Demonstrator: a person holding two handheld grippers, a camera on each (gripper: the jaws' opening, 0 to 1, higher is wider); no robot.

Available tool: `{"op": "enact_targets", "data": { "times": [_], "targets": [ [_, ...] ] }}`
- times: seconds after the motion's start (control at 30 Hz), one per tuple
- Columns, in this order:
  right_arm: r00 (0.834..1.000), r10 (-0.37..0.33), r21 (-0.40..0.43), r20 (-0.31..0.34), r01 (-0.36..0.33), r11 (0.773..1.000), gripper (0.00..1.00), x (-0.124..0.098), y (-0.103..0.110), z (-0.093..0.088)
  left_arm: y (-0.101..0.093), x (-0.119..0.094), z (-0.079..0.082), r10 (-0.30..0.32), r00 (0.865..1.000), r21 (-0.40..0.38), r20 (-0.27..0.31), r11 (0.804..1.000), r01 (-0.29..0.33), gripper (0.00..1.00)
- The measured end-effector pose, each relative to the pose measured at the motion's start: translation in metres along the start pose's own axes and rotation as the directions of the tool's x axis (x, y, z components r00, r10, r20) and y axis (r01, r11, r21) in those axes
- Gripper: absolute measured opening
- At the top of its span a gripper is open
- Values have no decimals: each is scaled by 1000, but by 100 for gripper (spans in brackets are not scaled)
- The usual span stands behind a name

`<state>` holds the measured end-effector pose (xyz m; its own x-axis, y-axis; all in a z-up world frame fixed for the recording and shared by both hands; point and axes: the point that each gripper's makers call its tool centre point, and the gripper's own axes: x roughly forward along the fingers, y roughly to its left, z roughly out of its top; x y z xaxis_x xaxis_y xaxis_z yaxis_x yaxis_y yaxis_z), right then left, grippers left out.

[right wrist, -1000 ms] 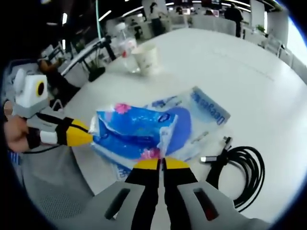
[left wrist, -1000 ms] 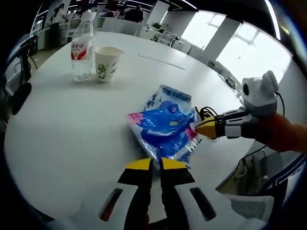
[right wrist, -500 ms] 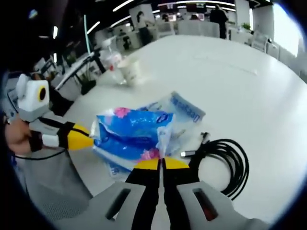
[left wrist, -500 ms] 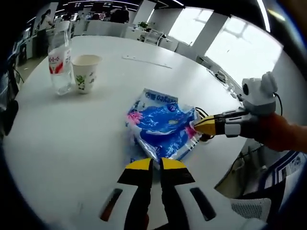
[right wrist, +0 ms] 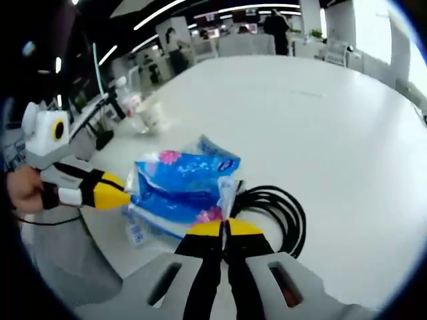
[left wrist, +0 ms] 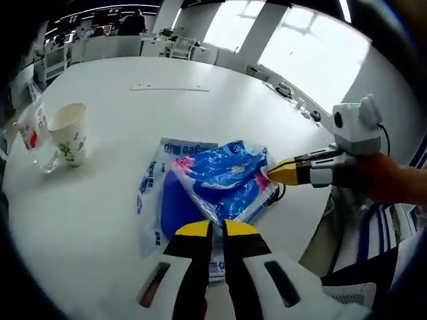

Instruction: Arrange the tabletop items into an orderly group along one side of the table until the central work area is clear of visible clutter.

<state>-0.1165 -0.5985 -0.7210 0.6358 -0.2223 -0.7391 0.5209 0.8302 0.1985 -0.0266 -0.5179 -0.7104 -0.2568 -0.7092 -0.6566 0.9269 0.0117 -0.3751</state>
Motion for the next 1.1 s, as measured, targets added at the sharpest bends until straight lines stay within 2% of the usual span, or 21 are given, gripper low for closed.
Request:
{"op": "enact_targets", "data": {
  "times": [0.2, 0.43, 0.7, 0.83, 1.1],
  "targets": [
    [999, -44, 43, 12, 43, 998, 0, -8, -27, -1, -14, 23, 19, -41, 999, 13, -2, 999, 41, 2],
    [995, -95, 94, 28, 92, 991, 0, -16, -57, 3, -32, 48, 44, -81, 997, 70, -2, 994, 81, 2],
    [987, -153, 146, 57, 143, 979, 0, -24, -99, 18, -49, 81, 80, -121, 993, 116, 5, 986, 120, 2],
    [984, -168, 150, 59, 157, 976, 0, -22, -114, 23, -54, 96, 97, -124, 992, 117, 19, 986, 121, 2],
    [983, -177, 169, 44, 167, 971, 0, -14, -131, 32, -53, 114, 113, -117, 993, 96, 22, 989, 114, 2]
  ]
}}
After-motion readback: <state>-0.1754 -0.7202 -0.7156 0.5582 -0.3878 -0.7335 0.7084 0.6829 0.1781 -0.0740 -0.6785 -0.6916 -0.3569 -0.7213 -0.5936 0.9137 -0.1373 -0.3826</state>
